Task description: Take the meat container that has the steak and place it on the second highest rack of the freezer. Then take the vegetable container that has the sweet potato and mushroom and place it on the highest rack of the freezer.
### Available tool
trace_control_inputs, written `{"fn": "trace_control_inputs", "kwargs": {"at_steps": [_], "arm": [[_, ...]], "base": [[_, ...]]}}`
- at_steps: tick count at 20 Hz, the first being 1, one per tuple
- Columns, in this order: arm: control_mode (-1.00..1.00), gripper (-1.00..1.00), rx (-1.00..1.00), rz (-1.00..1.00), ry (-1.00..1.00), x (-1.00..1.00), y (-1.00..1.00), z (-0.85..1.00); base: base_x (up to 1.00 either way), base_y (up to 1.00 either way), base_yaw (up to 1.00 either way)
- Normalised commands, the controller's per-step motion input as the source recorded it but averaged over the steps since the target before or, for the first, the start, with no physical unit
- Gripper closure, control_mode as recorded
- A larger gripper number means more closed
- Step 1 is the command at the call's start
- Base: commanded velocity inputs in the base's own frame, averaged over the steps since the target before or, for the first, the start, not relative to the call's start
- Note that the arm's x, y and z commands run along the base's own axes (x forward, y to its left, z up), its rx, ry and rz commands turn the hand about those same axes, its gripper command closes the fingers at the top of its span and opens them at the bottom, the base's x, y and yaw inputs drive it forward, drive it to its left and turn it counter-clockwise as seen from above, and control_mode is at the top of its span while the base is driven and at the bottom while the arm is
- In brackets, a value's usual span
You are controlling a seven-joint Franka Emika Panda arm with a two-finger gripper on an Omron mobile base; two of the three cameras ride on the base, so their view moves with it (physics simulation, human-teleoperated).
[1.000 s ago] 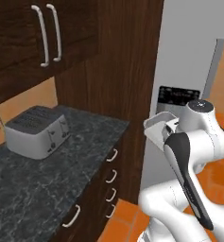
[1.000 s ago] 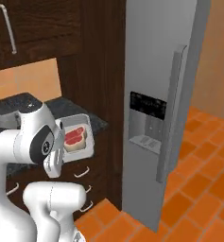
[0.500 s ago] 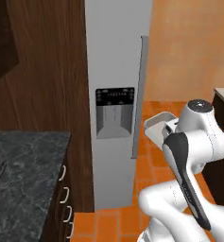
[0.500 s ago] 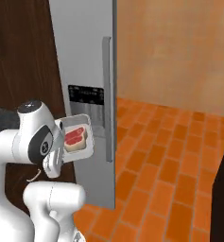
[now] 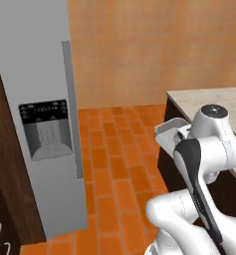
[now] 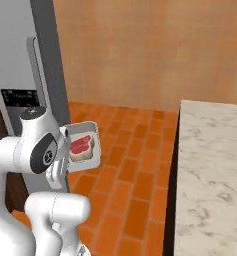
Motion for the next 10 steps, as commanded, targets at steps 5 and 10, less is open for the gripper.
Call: {"fn": "trace_control_inputs", "kwargs": {"at_steps": [5,10], "arm": [[1.0,1.0,0.0,0.0,0.0,0.0,0.0,0.0],[1.0,1.0,0.0,0.0,0.0,0.0,0.0,0.0]], "base": [[0.94,-0.37,-0.03],[1.0,-0.45,0.0]]}}
